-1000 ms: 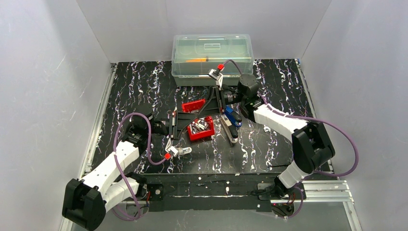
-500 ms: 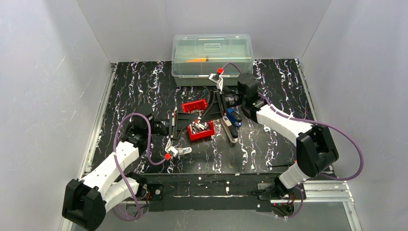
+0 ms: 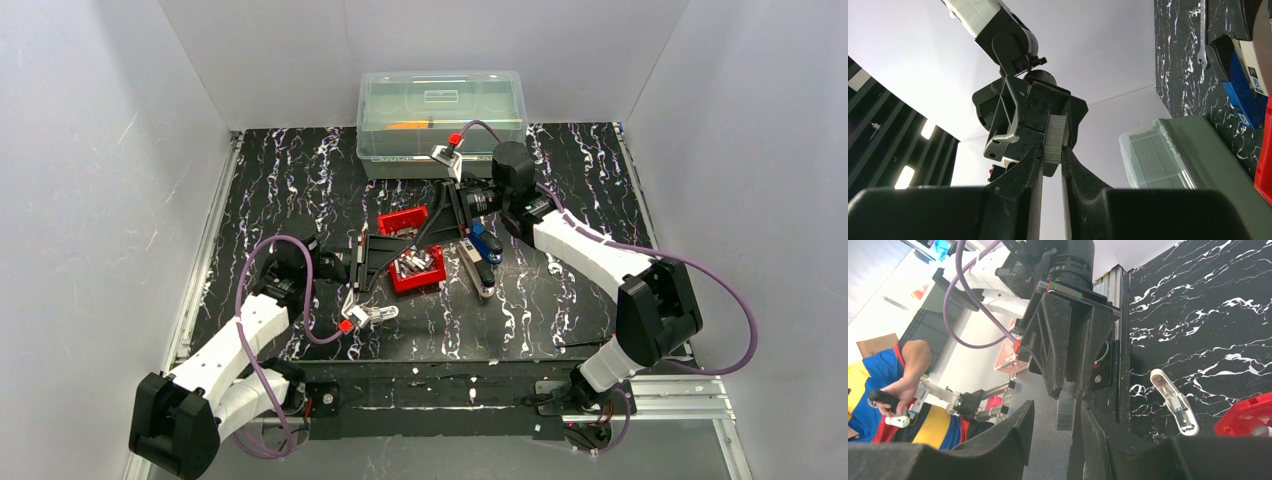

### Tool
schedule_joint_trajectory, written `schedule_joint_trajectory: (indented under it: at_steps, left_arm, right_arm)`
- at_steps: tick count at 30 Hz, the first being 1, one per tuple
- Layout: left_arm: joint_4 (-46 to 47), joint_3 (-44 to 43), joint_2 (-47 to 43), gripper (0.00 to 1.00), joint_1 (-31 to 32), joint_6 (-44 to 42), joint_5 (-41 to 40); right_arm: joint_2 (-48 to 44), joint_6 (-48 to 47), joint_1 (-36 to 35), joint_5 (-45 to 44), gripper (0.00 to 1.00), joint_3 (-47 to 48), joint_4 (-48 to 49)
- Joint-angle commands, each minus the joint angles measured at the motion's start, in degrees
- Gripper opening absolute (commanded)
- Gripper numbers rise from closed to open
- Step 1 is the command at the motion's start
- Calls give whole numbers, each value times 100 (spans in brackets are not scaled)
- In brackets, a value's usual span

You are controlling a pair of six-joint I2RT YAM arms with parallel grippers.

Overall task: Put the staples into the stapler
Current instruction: Pick up the staple from the staple box.

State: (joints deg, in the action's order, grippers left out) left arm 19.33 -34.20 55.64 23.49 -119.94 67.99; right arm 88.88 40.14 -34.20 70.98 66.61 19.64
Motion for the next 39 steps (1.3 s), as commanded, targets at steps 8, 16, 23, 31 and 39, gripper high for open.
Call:
schedule_joint_trajectory:
  at_steps: [8,16,23,31,39]
  left_arm:
    - [35,1,-14,0,-17,-1440,215]
    - [35,3,-26,0,-12,-1467,206]
    - [36,-2,23,0,-19,-1576,240]
    - [27,-39,48,0,-19,-1632,255]
    - [26,39,-4,42,-18,-1464,84]
  right_arm:
    - [1,108,9,143,43,15,295]
    - [84,108,5,112,37,-52,277]
    - [194,104,-122,71,34,28,215]
    - [224,-245,-184,7,24,51,-288]
    - [157,-750,-137,-240,14,331,-961]
